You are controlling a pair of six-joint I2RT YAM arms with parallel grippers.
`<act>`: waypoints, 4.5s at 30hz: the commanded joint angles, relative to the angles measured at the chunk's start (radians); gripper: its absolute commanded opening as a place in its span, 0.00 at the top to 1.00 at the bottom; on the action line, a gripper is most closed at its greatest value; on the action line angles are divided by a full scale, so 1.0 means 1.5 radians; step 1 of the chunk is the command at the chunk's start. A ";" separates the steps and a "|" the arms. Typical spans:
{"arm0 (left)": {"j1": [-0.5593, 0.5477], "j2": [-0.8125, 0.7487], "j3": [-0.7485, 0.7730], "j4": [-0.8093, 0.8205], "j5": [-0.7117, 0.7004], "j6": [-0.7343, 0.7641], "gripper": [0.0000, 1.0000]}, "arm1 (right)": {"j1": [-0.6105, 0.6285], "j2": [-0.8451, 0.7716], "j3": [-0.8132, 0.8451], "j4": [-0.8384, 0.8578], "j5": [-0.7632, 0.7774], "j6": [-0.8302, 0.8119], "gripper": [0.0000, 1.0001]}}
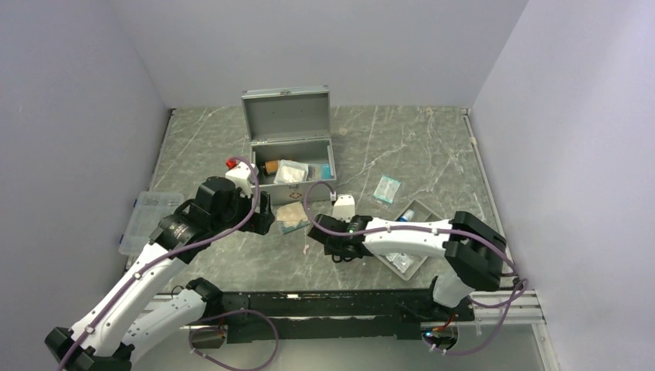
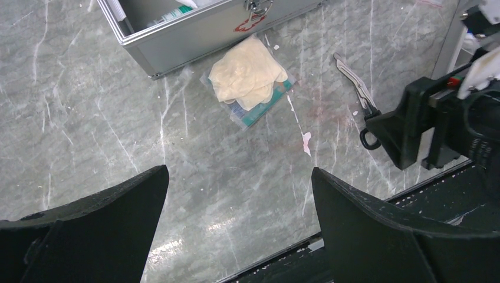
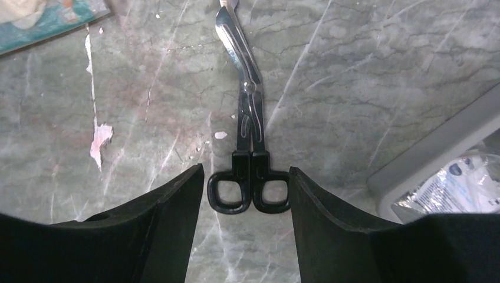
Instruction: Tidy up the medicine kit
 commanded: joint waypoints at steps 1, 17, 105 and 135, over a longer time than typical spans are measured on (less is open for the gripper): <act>0.004 -0.006 0.003 0.022 0.006 -0.002 0.01 | -0.011 0.042 0.046 0.018 -0.004 0.024 0.42; 0.004 -0.013 0.002 0.024 0.010 0.002 0.01 | -0.019 0.030 0.011 -0.002 -0.059 0.068 0.43; 0.005 0.083 0.031 0.090 0.219 -0.081 0.01 | -0.038 -0.200 -0.138 0.087 -0.045 0.013 1.00; -0.032 0.094 -0.019 0.093 0.200 -0.128 0.01 | 0.001 -0.085 -0.128 0.161 -0.160 0.061 0.49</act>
